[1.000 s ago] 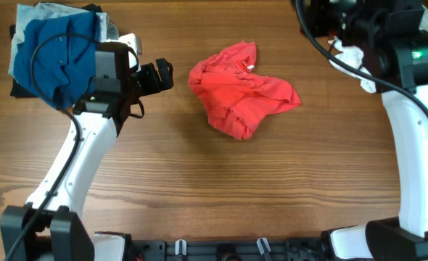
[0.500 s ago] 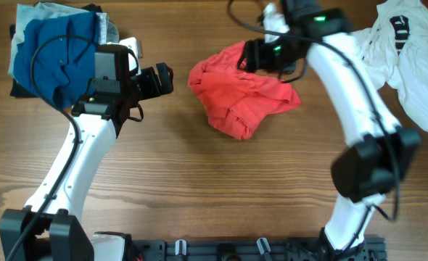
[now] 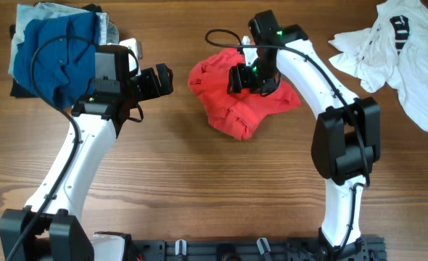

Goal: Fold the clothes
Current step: 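Lower the right gripper onto the red shirt and grasp its edge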

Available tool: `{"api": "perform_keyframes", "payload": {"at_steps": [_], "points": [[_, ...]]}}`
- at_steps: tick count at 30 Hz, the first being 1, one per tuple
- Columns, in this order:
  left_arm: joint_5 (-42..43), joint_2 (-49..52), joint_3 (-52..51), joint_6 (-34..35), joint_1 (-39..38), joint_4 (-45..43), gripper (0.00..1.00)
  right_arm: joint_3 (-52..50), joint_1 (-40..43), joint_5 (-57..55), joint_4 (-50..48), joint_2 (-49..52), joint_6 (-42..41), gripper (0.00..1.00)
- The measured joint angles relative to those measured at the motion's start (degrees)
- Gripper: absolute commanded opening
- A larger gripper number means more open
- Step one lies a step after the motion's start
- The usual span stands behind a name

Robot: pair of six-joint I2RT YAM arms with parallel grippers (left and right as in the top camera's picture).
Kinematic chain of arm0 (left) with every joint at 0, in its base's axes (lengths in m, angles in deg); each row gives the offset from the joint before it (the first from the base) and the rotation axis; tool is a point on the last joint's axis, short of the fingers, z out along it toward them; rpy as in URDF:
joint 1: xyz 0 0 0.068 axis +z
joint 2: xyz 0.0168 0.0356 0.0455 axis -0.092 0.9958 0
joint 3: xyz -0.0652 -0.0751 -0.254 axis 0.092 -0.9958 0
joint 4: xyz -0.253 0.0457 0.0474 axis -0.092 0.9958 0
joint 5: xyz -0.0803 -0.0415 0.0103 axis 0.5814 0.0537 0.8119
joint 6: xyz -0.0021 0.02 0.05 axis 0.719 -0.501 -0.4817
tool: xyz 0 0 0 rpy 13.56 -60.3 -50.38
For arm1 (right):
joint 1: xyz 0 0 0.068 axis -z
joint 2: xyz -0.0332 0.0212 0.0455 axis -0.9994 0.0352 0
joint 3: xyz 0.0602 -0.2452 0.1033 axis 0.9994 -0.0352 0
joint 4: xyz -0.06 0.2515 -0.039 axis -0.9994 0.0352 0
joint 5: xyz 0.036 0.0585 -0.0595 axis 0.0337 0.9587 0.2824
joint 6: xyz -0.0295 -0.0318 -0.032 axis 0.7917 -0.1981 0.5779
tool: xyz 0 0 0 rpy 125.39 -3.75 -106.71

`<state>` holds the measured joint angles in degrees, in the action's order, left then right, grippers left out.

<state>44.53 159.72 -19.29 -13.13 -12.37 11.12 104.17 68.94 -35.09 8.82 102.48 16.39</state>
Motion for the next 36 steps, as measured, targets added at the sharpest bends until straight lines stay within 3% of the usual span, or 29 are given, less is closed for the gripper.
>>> {"api": "perform_keyframes", "payload": {"at_steps": [6, 11, 13, 19, 20, 22, 23, 28, 36], "points": [[0.00, 0.00, -0.02, 0.00, -0.02, 0.04, 1.00, -2.45, 0.00, -4.90, -5.09, 0.00, 5.77, 0.61], [0.00, 0.00, -0.02, 0.00, -0.02, 0.04, 1.00, -2.45, 0.02, -7.93, -6.49, 0.00, 8.46, 0.10], [0.00, 0.00, -0.02, 0.00, 0.00, 0.02, 1.00, -2.45, 0.00, -8.37, -6.78, 0.00, 8.83, 0.04], [0.00, 0.02, -0.02, 0.00, 0.00, 0.02, 1.00, -2.45, 0.00, -8.94, -6.23, 0.00, 9.22, 0.05], [-0.02, 0.02, 0.00, 0.00, -0.02, 0.02, 1.00, -2.45, 0.02, -8.94, -6.19, 0.00, 9.22, 0.10], [-0.02, 0.04, 0.00, 0.00, -0.02, 0.02, 1.00, -2.45, 0.13, -8.92, -5.64, 0.00, 9.29, 0.38], [-0.02, 0.09, 0.00, 0.00, -0.02, 0.02, 1.00, -2.45, 0.20, -8.83, -5.22, 0.00, 9.05, 0.44], [-0.02, 0.11, -0.02, 0.00, -0.02, -0.04, 1.00, -2.40, 1.73, -6.62, -2.80, -0.13, 4.85, 0.59], [-0.02, 0.13, -0.02, 0.00, -0.02, -0.15, 1.00, -2.43, 4.48, -1.81, -1.97, -0.15, -0.87, 0.64]]}}
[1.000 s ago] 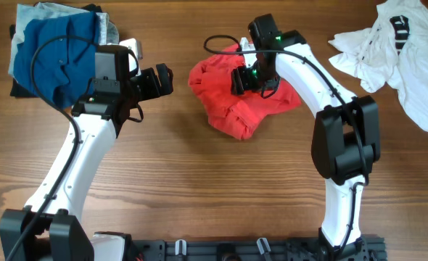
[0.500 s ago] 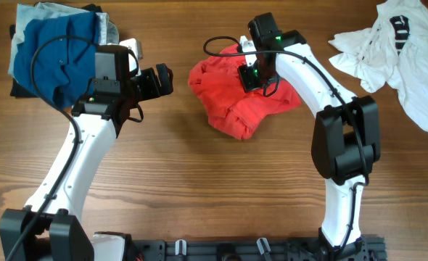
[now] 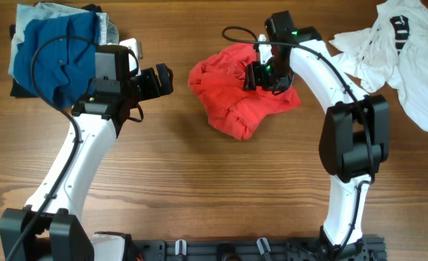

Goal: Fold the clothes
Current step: 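Lower the right gripper onto the red shirt and grasp its edge, then lift the red shirt high with the right gripper to unfold it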

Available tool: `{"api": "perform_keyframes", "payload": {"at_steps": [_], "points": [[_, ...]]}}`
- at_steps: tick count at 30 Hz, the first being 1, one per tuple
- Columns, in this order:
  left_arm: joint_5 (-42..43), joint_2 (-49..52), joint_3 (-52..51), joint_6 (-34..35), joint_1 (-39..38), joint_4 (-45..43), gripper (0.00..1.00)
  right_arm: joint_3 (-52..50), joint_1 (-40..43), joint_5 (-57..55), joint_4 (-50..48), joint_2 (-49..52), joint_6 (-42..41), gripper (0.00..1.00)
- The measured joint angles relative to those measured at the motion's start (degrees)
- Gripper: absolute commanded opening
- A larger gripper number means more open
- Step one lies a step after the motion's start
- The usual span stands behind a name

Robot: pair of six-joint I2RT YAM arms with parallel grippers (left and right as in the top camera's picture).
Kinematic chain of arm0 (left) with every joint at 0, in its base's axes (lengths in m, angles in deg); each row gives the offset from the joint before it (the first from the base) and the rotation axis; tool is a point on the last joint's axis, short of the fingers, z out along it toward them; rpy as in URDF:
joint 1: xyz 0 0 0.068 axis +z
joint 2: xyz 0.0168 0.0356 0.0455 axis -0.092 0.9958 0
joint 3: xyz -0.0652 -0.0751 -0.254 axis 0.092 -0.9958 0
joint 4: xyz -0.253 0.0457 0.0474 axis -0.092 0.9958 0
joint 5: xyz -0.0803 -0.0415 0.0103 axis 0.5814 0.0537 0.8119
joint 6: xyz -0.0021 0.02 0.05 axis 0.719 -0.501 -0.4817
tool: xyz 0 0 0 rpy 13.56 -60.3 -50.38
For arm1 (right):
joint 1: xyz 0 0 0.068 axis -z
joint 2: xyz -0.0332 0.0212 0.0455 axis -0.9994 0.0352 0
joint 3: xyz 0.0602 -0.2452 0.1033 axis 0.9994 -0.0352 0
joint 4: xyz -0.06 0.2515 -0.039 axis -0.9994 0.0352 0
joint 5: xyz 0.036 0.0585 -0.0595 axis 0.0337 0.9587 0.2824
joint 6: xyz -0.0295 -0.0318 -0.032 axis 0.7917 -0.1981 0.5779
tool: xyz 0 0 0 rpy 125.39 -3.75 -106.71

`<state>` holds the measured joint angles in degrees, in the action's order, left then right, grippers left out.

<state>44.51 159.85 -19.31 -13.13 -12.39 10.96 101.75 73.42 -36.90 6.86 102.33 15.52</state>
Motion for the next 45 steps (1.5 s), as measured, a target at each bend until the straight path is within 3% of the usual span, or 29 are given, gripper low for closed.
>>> {"api": "perform_keyframes", "payload": {"at_steps": [14, 18, 22, 24, 35, 45], "points": [[0.00, 0.00, 0.00, 0.00, 0.00, -0.02, 1.00, -6.10, -0.13, 1.99, -1.77, -0.11, -0.35, 0.60], [0.02, 0.00, 0.00, 0.00, 0.00, 0.00, 1.00, -6.27, -0.13, 2.01, -2.56, -0.11, 1.33, 0.45], [0.02, 0.00, 0.00, 0.00, 0.00, 0.00, 1.00, -6.38, -0.13, 2.12, -4.22, -0.11, 2.29, 0.11], [0.00, 0.00, 0.00, 0.00, 0.02, 0.00, 1.00, -6.45, -0.13, 2.14, -5.44, -0.11, 2.08, 0.04], [0.00, 0.02, 0.00, 0.00, 0.00, -0.07, 1.00, -6.43, 1.01, 2.12, -5.88, -1.88, -0.61, 0.04], [0.00, 0.02, 0.00, 0.00, 0.02, -1.62, 1.00, -6.40, 5.68, 2.10, -5.18, -16.59, -4.55, 0.04]]}}
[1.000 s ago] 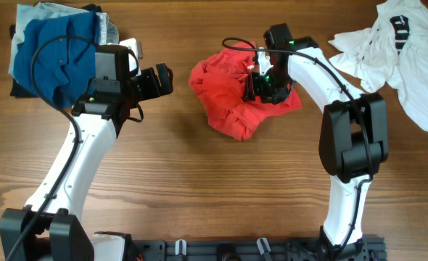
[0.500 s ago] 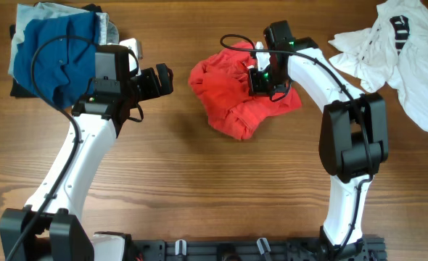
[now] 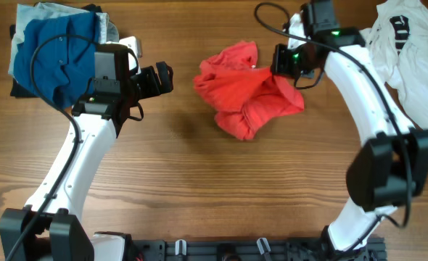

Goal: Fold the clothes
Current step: 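Lift the red shirt high with the right gripper to unfold it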

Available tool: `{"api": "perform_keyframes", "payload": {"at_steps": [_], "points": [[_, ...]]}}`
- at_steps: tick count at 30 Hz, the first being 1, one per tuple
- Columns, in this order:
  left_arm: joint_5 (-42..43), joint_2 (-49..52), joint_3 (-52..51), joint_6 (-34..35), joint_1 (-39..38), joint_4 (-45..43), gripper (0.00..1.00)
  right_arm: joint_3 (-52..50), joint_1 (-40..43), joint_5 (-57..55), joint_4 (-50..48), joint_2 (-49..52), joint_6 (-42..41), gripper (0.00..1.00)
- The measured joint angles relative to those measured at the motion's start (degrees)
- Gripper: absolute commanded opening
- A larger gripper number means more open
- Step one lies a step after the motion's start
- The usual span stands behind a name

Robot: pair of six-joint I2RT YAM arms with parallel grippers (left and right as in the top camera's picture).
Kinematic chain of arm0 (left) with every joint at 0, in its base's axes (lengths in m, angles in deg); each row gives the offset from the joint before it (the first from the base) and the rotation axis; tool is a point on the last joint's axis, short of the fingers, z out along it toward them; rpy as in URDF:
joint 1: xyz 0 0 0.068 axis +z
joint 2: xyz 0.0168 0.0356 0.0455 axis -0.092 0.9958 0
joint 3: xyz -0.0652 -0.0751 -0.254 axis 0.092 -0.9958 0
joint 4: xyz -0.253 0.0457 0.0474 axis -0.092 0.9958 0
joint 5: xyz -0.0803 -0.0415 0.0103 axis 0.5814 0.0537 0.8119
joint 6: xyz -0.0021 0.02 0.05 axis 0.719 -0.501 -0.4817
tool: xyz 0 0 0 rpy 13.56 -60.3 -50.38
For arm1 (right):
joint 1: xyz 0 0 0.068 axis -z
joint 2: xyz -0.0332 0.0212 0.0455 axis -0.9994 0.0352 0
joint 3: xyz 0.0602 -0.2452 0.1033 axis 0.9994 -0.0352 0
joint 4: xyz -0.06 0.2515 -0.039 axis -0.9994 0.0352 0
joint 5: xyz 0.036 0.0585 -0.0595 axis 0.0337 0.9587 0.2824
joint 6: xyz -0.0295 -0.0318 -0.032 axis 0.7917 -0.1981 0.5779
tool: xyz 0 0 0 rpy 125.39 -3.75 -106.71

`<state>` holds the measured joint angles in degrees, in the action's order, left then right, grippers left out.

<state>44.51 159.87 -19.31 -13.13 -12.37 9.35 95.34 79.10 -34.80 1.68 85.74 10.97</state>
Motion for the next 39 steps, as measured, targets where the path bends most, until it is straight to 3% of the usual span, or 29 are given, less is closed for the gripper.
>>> {"api": "perform_keyframes", "payload": {"at_steps": [7, 20, 28, 39], "points": [[0.00, 0.00, 0.00, 0.00, 0.00, -1.70, 1.00, 4.37, 0.22, -0.02, -3.41, -4.00, 0.26, 0.04], [0.13, 0.00, 0.00, 0.00, 0.00, -2.78, 1.00, 36.92, 0.85, -0.20, 2.73, -13.35, 3.69, 0.04], [4.92, -2.64, 0.00, -2.45, -0.42, -4.96, 1.00, 39.04, 0.85, -0.09, 8.76, -13.68, 4.09, 0.04], [6.32, -5.16, 0.02, -4.52, -1.01, -5.05, 1.00, 38.88, -2.03, 7.41, 8.85, -15.32, 4.09, 0.04]]}}
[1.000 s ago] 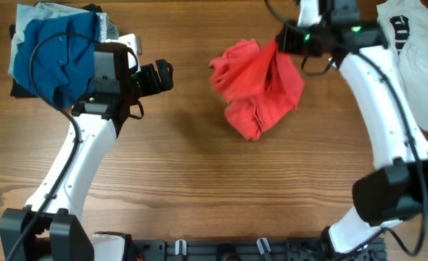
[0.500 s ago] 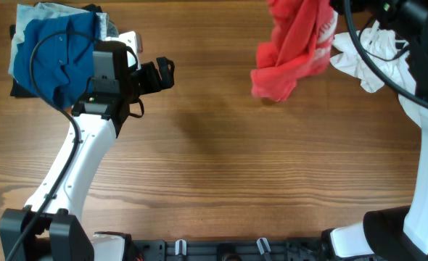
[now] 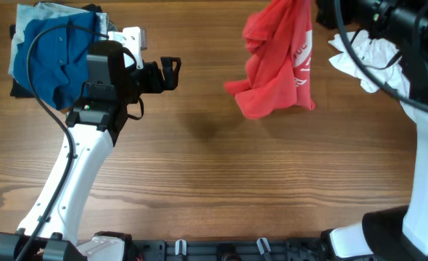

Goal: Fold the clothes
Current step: 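Lift the red shirt high with the right gripper to unfold it, then lay the red shirt down and release it with the right gripper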

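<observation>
A red garment (image 3: 278,65) hangs in the air over the table's far right-centre, with pale print showing on its right side. Its top runs up out of the overhead view beside my right gripper (image 3: 317,9), which is shut on it and mostly hidden behind its own arm. The garment's lower end bunches at about mid-height of the table. My left gripper (image 3: 172,74) stands open and holds nothing. It sits well to the left of the garment and points toward it.
A stack of folded clothes with a blue piece (image 3: 51,51) on top lies at the far left corner, behind the left arm. A crumpled white garment (image 3: 366,61) lies at the far right, partly covered by the right arm (image 3: 417,43).
The right gripper has risen with the red garment, which was still spread on the table and now hangs off it, further right. The left gripper has shifted slightly to the right.
The red garment lay in a heap at the centre with my right gripper on its middle. Then the gripper was at the heap's right edge. Then it was further right with the cloth stretched after it, and now it holds the cloth up off the table.
</observation>
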Available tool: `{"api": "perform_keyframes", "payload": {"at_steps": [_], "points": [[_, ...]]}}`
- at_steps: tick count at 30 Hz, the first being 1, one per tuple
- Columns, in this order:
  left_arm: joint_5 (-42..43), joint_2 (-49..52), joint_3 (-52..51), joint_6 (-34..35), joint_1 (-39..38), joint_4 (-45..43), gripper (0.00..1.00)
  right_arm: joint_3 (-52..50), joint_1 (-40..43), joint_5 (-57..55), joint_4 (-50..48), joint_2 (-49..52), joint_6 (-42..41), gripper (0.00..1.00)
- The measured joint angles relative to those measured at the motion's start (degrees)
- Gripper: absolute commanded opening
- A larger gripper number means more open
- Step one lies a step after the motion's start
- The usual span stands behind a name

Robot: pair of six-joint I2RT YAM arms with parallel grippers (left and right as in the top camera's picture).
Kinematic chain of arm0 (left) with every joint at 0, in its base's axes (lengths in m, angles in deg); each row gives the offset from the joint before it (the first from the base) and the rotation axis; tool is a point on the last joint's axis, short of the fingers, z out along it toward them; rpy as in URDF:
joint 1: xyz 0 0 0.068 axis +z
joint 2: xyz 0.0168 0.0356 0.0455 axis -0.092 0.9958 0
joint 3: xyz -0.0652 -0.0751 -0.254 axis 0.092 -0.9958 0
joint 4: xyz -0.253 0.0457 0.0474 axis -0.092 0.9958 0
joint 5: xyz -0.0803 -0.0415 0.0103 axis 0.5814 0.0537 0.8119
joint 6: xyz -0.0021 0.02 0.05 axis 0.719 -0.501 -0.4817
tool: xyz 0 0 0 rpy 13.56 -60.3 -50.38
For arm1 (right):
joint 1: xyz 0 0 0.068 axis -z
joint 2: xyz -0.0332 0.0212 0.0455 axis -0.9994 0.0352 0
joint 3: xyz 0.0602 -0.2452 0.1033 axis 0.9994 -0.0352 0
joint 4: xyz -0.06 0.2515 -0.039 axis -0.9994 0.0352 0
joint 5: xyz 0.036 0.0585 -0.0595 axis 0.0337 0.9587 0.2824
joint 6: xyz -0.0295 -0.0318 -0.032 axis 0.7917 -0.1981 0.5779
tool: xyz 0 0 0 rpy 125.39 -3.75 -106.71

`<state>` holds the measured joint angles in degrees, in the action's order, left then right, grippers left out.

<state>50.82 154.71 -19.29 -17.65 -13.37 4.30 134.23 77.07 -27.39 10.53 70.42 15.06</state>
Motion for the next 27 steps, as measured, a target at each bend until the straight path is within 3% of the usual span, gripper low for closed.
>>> {"api": "perform_keyframes", "payload": {"at_steps": [10, 16, 22, 27], "points": [[0.00, 0.00, -0.02, -0.02, 0.00, 0.35, 1.00, -0.09, -4.07, 0.28, -1.75, -13.94, 0.17, 0.04], [0.00, 0.00, 0.00, -0.04, 0.00, 0.37, 1.00, 0.90, -4.20, -11.93, 0.46, -17.97, 1.55, 0.04], [-0.02, 0.00, 0.00, -0.04, 0.00, 0.37, 1.00, 0.90, -2.89, -20.85, 3.34, -9.99, 2.60, 0.04], [0.00, 0.00, 0.00, -0.04, 0.00, 0.37, 1.00, 0.52, 1.07, -20.37, 4.52, 2.16, 2.80, 0.04]]}}
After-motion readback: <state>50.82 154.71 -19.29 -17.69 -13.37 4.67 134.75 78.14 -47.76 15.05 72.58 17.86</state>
